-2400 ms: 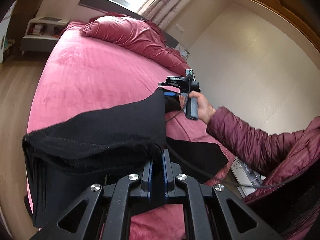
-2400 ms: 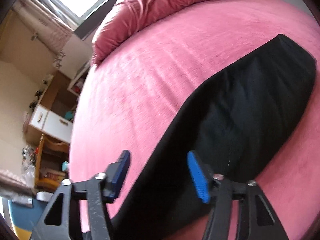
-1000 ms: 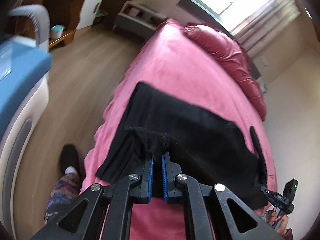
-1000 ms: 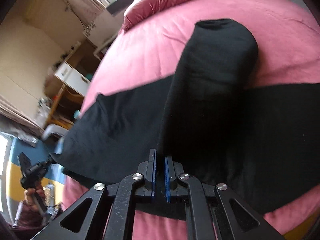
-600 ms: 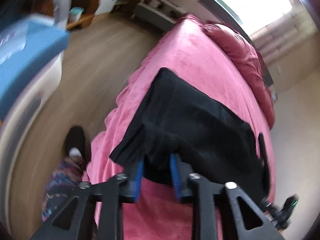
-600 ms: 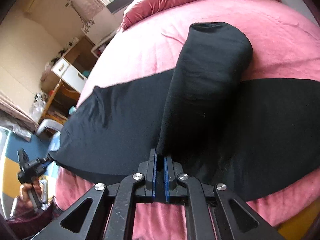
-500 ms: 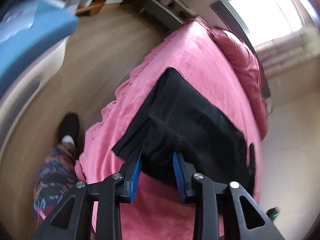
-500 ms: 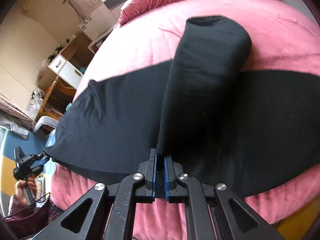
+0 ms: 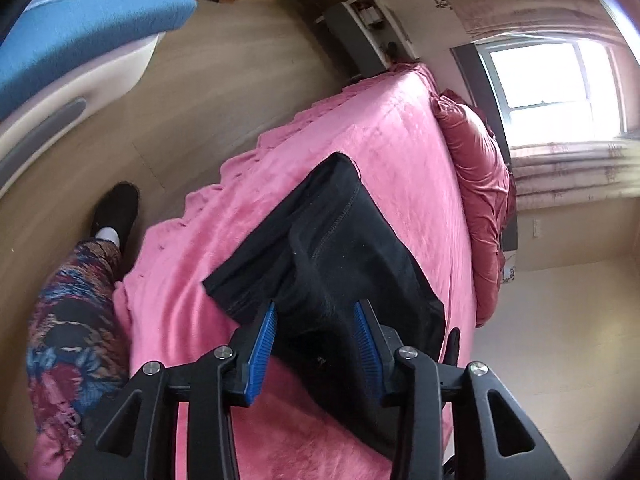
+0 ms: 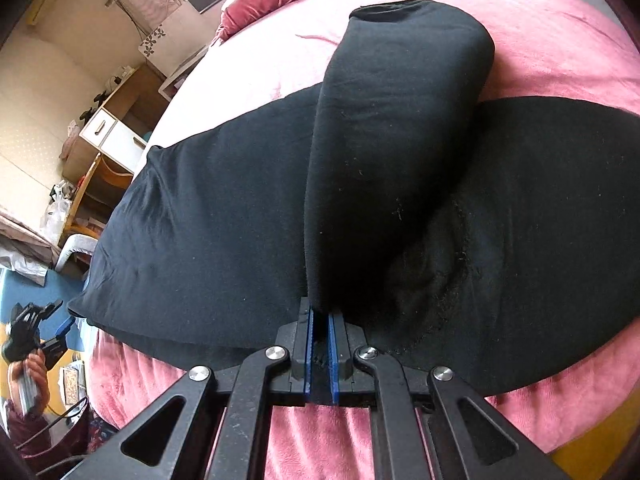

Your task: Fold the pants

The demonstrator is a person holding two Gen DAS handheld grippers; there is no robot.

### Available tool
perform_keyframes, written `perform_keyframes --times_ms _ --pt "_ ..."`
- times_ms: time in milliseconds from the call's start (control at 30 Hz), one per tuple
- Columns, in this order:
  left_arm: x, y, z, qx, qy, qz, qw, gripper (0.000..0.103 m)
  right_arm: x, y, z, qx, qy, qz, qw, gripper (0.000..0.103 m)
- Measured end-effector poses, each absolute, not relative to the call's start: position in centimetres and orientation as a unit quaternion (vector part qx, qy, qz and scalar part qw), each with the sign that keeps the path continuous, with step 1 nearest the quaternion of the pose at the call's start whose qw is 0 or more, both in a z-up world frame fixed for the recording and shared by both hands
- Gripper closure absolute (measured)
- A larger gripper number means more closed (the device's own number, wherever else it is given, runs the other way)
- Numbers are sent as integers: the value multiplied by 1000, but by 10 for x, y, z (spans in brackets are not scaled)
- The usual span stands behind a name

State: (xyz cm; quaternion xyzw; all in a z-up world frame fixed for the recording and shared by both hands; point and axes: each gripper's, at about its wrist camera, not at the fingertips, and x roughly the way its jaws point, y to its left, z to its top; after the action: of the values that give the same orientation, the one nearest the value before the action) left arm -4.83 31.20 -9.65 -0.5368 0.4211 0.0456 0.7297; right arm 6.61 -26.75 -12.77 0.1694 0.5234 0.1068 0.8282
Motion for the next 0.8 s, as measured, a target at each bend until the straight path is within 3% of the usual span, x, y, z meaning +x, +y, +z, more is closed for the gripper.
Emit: perform_keyframes --times_ms 67,100,133,233,333,467,667,800 --pt "-39 312 -100 -535 426 59 727 65 64 -267 -127 169 523 106 829 96" --pt "-35 313 -101 -532 434 71 723 70 63 -268 -127 170 524 106 828 96" --pt "-31 313 -103 -531 440 74 720 85 63 -269 -128 173 524 105 827 96" --pt "-18 314 -99 -521 446 77 724 95 63 -271 -127 177 524 103 826 96" --pt "-9 314 -65 -502 399 35 766 96 61 -273 -124 179 523 105 827 96" --pt "-11 296 -17 -397 353 -14 847 96 57 -275 -118 183 517 119 828 96" --pt "-25 296 -91 -343 472 50 810 96 53 -276 -125 168 533 115 821 96" --pt "-34 309 -119 -366 489 79 787 93 52 -271 -123 149 536 114 823 96"
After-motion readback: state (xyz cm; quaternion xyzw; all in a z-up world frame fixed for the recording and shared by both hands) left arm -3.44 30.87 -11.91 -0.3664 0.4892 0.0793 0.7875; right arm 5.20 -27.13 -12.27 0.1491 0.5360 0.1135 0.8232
